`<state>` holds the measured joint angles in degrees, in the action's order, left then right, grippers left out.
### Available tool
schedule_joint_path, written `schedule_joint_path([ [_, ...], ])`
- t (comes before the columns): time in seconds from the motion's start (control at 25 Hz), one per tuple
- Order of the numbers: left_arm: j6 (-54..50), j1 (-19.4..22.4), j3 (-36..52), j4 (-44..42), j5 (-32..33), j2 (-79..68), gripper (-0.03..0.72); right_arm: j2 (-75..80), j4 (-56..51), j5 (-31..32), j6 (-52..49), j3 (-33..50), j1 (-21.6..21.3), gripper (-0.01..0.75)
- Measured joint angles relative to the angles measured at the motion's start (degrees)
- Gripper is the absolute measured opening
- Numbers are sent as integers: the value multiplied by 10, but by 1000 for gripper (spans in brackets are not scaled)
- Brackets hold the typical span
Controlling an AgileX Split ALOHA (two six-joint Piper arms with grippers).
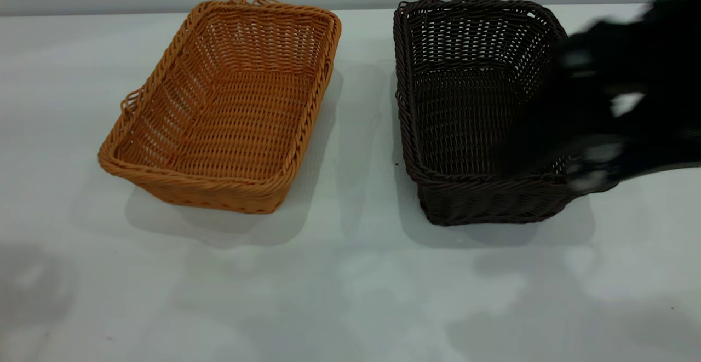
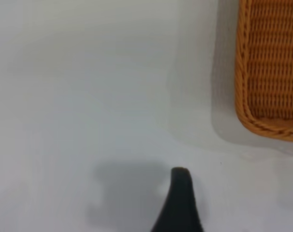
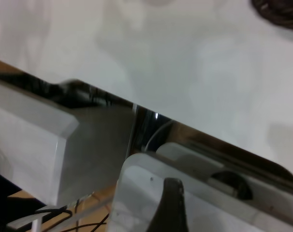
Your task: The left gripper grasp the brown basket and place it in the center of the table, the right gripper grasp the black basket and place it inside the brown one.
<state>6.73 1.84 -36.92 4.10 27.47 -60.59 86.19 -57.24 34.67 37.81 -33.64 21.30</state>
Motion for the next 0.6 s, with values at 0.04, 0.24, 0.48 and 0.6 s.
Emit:
schedule_joint_path([
  [0.04,0,0,-4,0,-2,-10,564,28,-13,-8,-23,-14,8,592],
  [0.24,0,0,-13,1,-21,-26,564,133,-152,-37,-113,-37,12,592],
  [0.48,0,0,-15,1,-31,-26,564,246,-410,-21,-128,-44,15,591],
  [0.6,0,0,-15,1,-39,-26,565,290,-438,-30,-134,-70,16,578],
])
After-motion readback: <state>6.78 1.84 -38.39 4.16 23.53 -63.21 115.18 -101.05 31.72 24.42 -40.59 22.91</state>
